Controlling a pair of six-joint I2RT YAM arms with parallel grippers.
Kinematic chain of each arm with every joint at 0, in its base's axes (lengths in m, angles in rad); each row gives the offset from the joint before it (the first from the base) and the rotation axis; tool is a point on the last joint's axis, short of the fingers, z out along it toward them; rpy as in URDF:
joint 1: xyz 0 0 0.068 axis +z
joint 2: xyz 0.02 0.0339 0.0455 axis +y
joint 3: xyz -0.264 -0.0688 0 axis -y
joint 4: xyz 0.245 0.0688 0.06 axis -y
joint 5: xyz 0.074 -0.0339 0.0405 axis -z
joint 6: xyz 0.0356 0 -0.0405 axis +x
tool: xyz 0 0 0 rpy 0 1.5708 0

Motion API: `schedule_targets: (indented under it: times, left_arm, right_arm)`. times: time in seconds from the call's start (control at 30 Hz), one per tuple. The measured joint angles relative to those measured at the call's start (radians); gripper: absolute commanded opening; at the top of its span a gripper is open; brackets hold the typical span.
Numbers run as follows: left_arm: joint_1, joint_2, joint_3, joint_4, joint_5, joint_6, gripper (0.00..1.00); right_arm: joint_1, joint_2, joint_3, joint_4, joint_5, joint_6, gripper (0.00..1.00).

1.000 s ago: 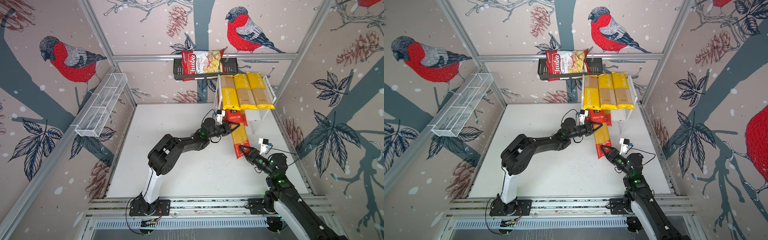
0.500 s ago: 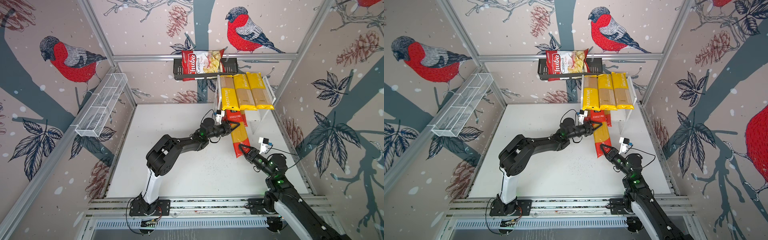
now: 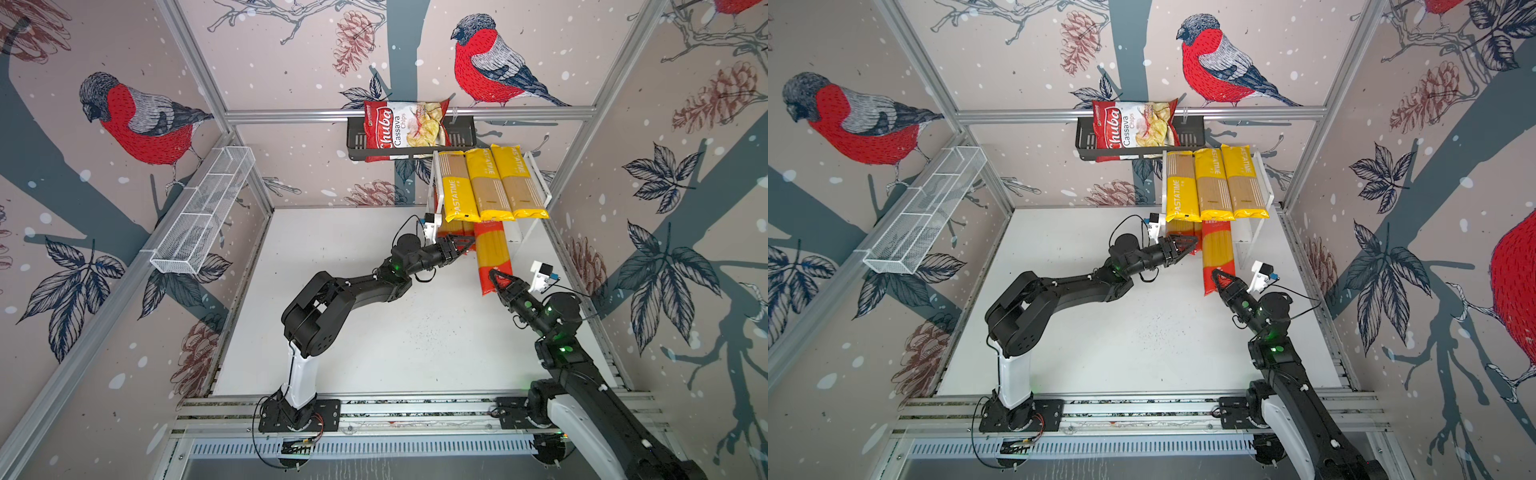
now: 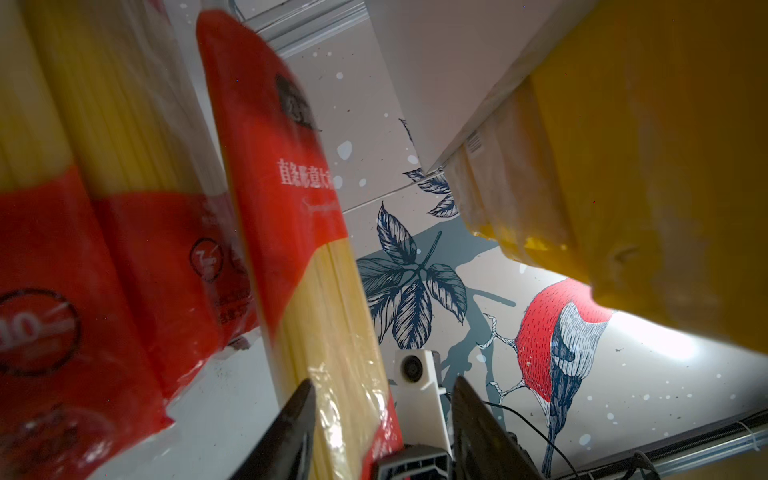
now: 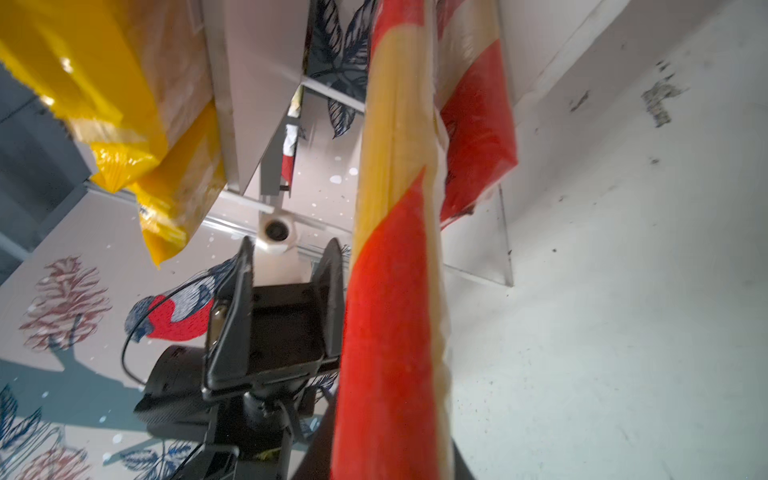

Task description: Place and organize the pasta boxes and bags onto the shelf

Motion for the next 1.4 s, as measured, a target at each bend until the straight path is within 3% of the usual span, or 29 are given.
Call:
schedule_targets:
  times: [0.57, 1.03, 1.1, 1.4]
  left_arm:
    - [0.003, -0.044, -0.067, 0.029, -0.060, 0.007, 0.52]
    - [-0.028, -0.047, -0.075, 0.028, -0.076, 0.026, 0.51]
    - [-0.029, -0.049, -0.080, 0.028, -0.077, 0.027, 0.52]
    - [-0.032, -0.056, -0.105, 0.027, -0.079, 0.032, 0.51]
  right_arm:
    - [-0.154, 0.262, 0.235, -0.083, -0.094, -0.091, 0.14]
    - [-0.179, 0.417, 0.323, -0.087, -0.117, -0.117, 0.14]
    - [-0.179, 0.442, 0.327, -0.082, -0.118, -0.118, 0.17]
    - [-0.179, 0.470, 0.294, -0.003, -0.114, -0.126, 0.48]
